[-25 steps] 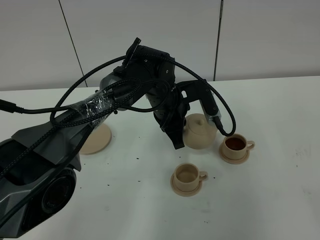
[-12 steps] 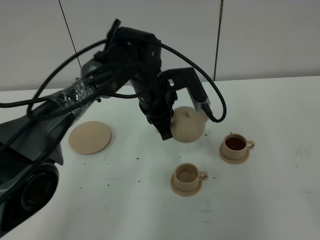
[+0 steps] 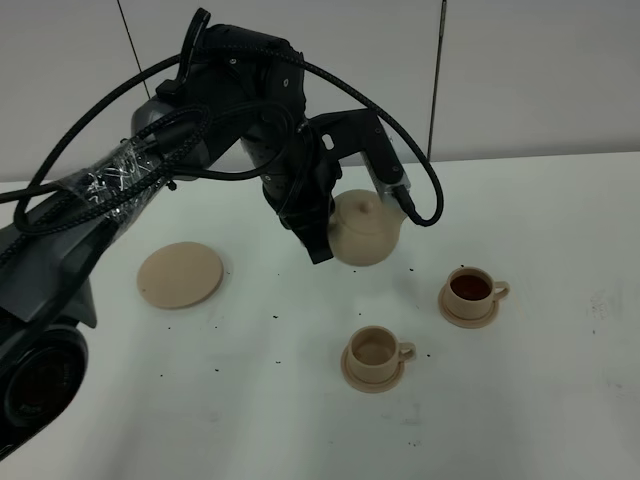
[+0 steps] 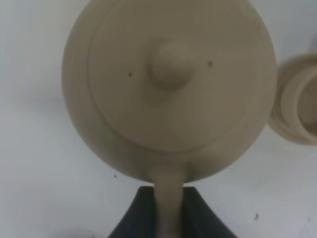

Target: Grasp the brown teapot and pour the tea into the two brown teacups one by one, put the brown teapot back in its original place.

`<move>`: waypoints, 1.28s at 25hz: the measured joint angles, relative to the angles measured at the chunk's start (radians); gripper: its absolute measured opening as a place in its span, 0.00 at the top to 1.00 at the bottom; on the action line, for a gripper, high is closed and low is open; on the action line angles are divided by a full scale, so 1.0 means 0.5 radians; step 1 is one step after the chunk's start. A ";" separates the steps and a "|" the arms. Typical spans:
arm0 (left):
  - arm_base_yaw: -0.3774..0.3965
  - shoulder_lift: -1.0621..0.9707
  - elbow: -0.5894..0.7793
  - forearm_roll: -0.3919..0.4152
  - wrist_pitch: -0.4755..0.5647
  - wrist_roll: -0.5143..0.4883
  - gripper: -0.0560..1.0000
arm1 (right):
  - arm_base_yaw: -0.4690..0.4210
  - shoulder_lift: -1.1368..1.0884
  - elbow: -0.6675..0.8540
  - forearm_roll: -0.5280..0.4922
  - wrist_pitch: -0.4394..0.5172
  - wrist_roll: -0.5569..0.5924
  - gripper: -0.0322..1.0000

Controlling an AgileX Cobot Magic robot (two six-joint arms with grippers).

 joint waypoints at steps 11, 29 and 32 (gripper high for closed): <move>0.021 -0.426 0.643 0.149 -0.002 -0.023 0.79 | 0.000 0.000 0.000 0.000 0.000 0.000 0.74; 0.020 -0.672 1.383 0.572 -0.702 0.225 0.79 | 0.000 0.000 0.000 0.000 0.000 0.000 0.74; 0.020 -0.672 1.393 0.574 -0.830 0.337 0.79 | 0.000 0.000 0.000 0.000 0.000 0.000 0.74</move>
